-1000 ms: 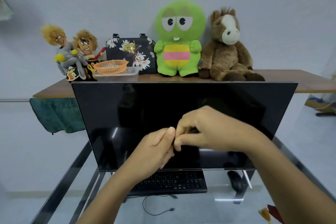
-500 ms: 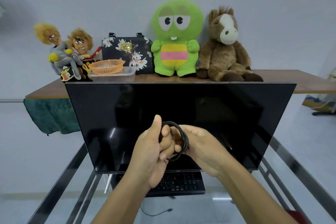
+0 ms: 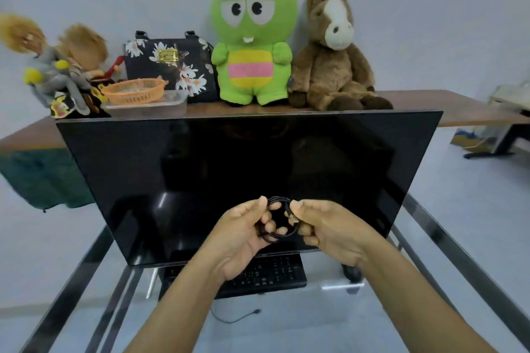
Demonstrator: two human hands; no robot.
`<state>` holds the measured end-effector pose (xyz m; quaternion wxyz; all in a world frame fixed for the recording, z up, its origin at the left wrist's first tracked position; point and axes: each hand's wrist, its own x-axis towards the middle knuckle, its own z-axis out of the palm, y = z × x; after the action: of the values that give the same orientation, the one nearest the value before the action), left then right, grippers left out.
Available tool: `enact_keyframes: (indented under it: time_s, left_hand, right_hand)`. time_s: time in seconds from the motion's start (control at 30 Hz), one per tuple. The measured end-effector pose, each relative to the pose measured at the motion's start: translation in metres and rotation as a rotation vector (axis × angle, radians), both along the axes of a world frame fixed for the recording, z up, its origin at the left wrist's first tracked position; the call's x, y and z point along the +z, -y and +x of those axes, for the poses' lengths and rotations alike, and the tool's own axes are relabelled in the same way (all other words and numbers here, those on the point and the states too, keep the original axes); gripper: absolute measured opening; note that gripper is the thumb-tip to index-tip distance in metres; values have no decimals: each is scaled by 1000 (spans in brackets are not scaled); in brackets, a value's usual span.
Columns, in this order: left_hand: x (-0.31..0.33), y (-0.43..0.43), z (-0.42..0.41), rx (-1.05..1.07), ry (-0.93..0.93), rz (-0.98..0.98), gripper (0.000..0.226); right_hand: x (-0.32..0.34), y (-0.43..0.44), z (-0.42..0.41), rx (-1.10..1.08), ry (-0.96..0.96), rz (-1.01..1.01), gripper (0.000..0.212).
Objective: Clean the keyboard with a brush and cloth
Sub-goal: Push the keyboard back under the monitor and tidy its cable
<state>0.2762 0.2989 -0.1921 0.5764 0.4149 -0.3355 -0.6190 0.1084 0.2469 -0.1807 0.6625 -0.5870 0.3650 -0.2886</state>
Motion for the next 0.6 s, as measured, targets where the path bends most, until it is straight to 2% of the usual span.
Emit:
enact_keyframes:
  time_s: [0.13, 0.27, 0.47, 0.6]
  left_hand:
    - [-29, 21, -14, -77, 1, 131, 24]
    - [-72, 45, -39, -46, 115, 342, 15]
    - [-158, 75, -77, -31, 260, 606, 11]
    - [-197, 92, -102, 30, 265, 775, 11]
  right_hand:
    - [-41, 11, -24, -148, 70, 153, 19]
    - [-94, 20, -49, -297, -10, 218, 16]
    - [-176, 43, -71, -394, -302, 251, 23]
    - [-222, 68, -79, -417, -533, 270, 25]
